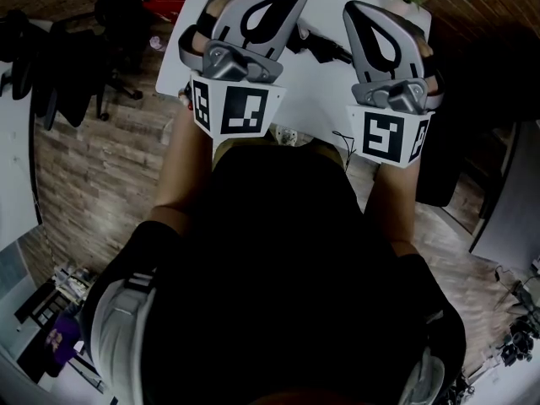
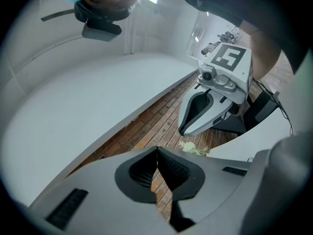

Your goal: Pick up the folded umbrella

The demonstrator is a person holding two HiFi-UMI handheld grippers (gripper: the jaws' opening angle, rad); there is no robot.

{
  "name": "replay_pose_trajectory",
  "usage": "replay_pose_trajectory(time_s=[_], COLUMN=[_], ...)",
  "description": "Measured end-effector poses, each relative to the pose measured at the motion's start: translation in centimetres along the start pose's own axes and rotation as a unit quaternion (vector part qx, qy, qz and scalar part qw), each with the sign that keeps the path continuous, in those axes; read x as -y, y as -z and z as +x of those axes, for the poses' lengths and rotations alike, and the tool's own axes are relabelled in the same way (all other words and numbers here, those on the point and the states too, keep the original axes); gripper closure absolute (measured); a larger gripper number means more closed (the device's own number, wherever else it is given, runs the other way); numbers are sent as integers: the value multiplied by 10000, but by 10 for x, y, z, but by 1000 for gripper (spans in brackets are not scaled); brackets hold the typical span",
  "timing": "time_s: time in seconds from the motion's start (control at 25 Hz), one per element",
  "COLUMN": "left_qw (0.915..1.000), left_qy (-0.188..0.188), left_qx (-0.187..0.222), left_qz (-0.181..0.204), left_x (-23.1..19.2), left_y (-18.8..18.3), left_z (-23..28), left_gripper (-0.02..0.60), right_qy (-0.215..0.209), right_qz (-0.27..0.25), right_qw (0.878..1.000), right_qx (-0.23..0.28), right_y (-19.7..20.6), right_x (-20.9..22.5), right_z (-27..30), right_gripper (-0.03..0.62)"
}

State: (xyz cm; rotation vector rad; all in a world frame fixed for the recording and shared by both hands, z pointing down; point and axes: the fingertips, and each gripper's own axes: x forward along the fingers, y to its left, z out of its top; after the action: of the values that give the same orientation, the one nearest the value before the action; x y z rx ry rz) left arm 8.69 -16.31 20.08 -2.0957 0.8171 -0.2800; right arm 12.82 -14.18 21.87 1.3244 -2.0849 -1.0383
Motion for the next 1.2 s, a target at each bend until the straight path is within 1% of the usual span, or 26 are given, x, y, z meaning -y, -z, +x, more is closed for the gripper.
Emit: replay_pose_trajectory(time_s=[0.12,0.4,0.68,1.2], left_qw=[10000,9998,9998,9998], left_qy=[-32,-127,-108,-93], left_qx=[-39,-135,-181,-116], left_qz=[15,18,64,145], left_x=[-2,-10,-10,-21], left_y=[2,11,16,17], left_z=[-2,-3,1,4], left_gripper=[569,569,569,569], right_qy=[-11,-51,-34,-63], right_qz=[109,69,79,23], right_qw=[9999,9998,9996,9993], right_qx=[81,205,278,374], right_y=[-2,-7,-5,-15], right_x=[1,1,5,6], right_z=[4,14,22,32], right_gripper=[563,565,565,563])
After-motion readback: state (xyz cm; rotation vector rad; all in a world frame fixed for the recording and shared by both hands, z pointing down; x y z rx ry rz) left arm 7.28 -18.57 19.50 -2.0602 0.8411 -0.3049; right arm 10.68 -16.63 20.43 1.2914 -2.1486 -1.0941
